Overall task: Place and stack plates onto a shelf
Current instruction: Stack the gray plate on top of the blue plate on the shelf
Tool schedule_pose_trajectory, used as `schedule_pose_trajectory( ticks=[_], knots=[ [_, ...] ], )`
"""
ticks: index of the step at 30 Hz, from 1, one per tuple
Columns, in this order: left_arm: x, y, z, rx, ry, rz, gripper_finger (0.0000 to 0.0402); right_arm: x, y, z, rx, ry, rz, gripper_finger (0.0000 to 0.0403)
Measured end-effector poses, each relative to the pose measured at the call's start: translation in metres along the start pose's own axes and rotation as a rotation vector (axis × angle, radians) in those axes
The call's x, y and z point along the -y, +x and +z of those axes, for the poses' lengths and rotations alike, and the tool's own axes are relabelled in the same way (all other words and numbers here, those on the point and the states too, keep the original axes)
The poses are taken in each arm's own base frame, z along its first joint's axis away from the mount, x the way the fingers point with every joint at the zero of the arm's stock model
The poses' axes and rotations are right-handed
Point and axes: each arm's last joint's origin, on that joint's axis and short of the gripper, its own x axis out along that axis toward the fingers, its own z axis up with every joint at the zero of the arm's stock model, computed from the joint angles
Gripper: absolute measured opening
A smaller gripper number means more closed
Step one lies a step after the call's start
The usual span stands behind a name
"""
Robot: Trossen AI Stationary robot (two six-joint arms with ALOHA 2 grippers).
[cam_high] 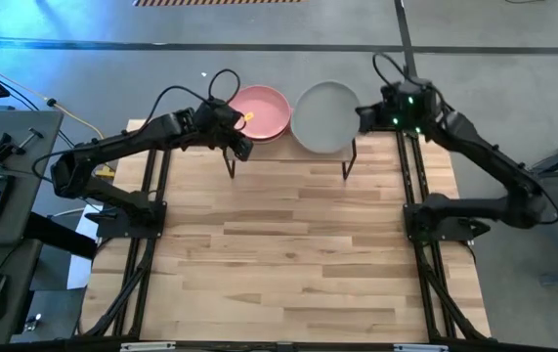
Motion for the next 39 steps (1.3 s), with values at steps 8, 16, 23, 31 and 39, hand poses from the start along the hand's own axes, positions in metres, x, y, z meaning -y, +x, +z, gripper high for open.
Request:
schedule_pose_trajectory(
  ticks=[8,16,23,31,39],
  knots=[
    [-0.002,0.000,0.000,-0.002,-0.006,0.006,0.0133,0.028,0.037,0.035,-0.140,-0.008,-0.115,0.0000],
    [-0.002,0.000,0.000,-0.005,-0.007,0.006,0.0133,0.044,0.069,0.066,-0.293,-0.032,-0.147,0.0000],
    [-0.002,0.000,0.000,-0.005,-0.008,0.006,0.0133,0.045,0.087,0.078,-0.399,-0.047,-0.110,0.0000],
    [-0.002,0.000,0.000,-0.006,-0.025,0.007,0.0133,0.052,0.106,0.071,-0.503,-0.049,-0.115,0.0000],
    [-0.002,0.000,0.000,-0.006,-0.025,0.007,0.0133,0.052,0.107,0.070,-0.509,-0.050,-0.115,0.0000]
  ],
)
